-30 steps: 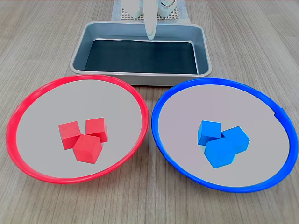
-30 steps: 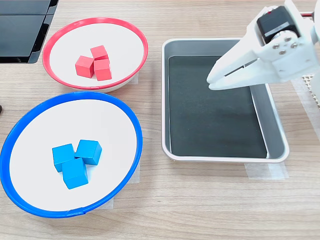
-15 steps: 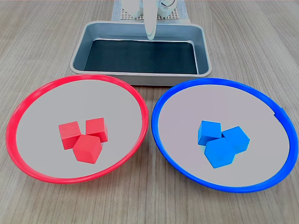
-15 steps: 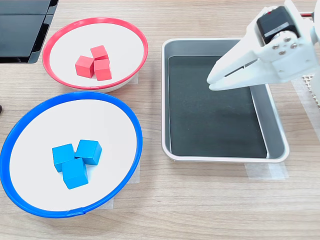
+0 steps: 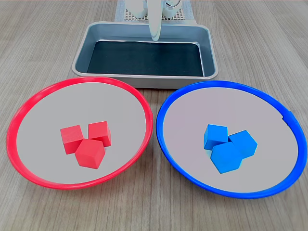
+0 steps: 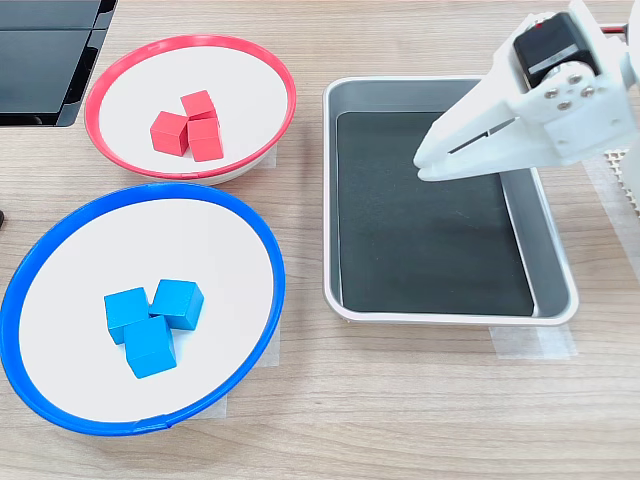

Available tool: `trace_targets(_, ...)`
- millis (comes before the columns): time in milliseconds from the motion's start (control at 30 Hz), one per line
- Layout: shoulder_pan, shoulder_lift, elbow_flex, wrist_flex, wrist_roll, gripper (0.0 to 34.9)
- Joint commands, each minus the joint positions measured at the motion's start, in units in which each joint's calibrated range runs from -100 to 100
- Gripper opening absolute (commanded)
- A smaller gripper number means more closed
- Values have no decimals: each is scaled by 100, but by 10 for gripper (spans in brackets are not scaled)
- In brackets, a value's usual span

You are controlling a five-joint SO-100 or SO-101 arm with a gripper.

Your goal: Resolve any anomalies and move all blocks to matching dishes

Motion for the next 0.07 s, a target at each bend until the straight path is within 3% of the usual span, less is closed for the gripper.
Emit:
trace_targets(0, -15, -34, 0, 11, -5, 3)
trace_targets(33, -15, -34, 0, 11, -5, 3)
